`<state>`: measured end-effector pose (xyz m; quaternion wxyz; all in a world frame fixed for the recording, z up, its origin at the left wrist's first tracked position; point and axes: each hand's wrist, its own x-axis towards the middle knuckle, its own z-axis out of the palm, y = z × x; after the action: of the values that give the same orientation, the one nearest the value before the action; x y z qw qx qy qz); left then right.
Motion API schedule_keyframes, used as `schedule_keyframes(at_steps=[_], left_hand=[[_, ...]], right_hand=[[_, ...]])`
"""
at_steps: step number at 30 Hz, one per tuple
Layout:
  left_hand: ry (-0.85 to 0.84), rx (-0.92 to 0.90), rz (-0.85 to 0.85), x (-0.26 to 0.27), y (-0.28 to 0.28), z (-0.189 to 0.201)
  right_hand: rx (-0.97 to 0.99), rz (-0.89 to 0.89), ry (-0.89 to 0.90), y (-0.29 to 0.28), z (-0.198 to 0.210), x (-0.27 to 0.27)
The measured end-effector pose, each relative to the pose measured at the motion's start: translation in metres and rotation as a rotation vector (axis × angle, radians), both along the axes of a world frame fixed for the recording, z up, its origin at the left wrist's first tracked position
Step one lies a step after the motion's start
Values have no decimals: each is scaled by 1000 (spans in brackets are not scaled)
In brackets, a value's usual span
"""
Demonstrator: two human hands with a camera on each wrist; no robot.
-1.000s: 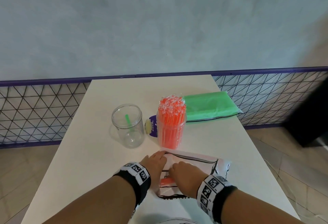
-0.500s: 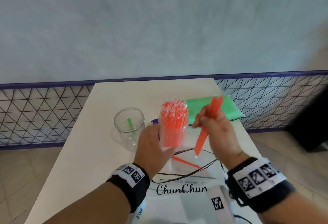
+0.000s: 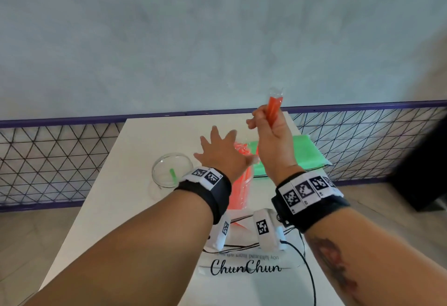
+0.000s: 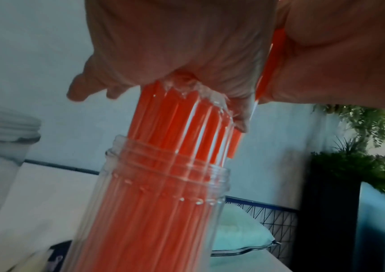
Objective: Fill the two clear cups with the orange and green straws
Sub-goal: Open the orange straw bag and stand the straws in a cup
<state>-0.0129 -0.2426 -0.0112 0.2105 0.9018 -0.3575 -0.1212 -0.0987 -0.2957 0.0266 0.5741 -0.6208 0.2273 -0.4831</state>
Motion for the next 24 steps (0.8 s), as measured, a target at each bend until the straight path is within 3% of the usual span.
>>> schedule_keyframes(at_steps=[5,12,19,21,24], left_hand=[[138,-214,-25,4,-3,-5],[117,-230,-23,2,2,-4],[109,-219,-14,0,-3,-5],[110,-207,-16,1,-4,-5],[114,-204,-3,2,-4,-5]], right_hand=[[181,-29,-70,-6,1,11],[385,-68,-193,-22,-2,9],[253,-96,-58,-24,-8,10],[138,-133,18,-18,-11,11],[77,-249,-10,-6,-21,3]])
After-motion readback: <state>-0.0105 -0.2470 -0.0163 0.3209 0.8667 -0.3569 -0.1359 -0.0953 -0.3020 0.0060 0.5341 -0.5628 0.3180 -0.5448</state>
